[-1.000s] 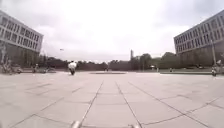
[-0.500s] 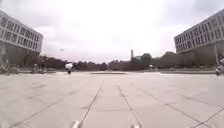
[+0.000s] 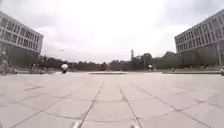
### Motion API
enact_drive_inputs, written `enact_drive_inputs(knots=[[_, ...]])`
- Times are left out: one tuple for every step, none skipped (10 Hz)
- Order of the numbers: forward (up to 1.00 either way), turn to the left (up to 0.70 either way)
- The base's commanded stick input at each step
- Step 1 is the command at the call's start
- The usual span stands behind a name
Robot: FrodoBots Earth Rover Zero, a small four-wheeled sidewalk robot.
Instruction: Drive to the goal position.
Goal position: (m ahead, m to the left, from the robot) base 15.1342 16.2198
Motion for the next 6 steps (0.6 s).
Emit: enact_drive_inputs(knots=[[0.70, 0.14], [0.70, 0.29], [0.70, 0.26], [0.70, 0.06], [0.70, 0.00], [0.70, 0.00]])
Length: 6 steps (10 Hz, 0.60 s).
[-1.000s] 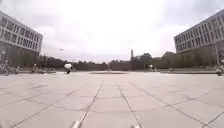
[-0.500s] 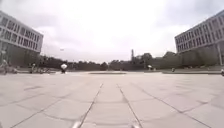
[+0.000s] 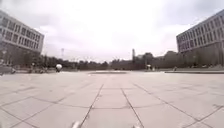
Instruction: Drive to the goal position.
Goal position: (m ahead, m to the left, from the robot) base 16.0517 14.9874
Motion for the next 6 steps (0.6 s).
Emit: enact_drive_inputs(knots=[[0.70, 0.00], [0.70, 0.00], [0.70, 0.00], [0.70, 0.00], [0.70, 0.00], [0.70, 0.00]])
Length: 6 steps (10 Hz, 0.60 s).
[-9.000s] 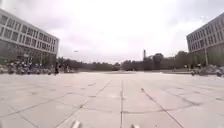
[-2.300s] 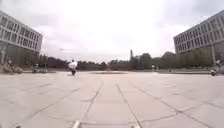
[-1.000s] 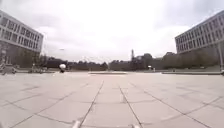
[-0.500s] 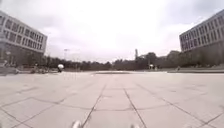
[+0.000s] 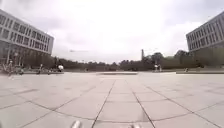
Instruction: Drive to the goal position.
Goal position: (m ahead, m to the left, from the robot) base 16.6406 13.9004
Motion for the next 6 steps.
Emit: enact_drive_inputs(knots=[[0.70, 0.00], [0.70, 0.00], [0.70, 0.00], [0.70, 0.00], [0.70, 0.00], [0.70, 0.00]])
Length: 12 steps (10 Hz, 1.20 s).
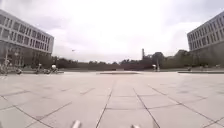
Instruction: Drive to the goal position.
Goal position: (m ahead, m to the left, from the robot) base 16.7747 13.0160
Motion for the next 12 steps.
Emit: enact_drive_inputs(knots=[[0.70, 0.00], [0.70, 0.00], [0.70, 0.00], [0.70, 0.00], [0.70, 0.00], [0.70, 0.00], [0.70, 0.00], [0.70, 0.00], [0.70, 0.00], [0.70, 0.00], [0.70, 0.00], [0.70, 0.00]])
